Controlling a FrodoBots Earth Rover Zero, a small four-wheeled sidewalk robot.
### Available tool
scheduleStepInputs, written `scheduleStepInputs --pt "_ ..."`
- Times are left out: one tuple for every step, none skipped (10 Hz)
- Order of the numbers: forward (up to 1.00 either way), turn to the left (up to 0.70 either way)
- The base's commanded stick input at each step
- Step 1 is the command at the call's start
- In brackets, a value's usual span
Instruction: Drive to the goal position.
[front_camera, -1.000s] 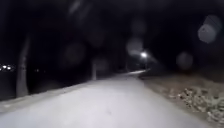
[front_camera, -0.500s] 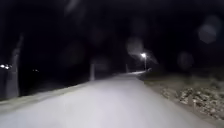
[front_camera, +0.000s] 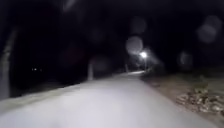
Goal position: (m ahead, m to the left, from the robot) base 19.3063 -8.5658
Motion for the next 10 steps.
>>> scheduleStepInputs --pt "1.0 0.0" --pt "1.0 0.0" --pt "1.0 0.0" --pt "1.0 0.0" --pt "1.0 0.0" --pt "1.0 0.0" --pt "1.0 0.0" --pt "1.0 0.0" --pt "1.0 0.0" --pt "1.0 0.0"
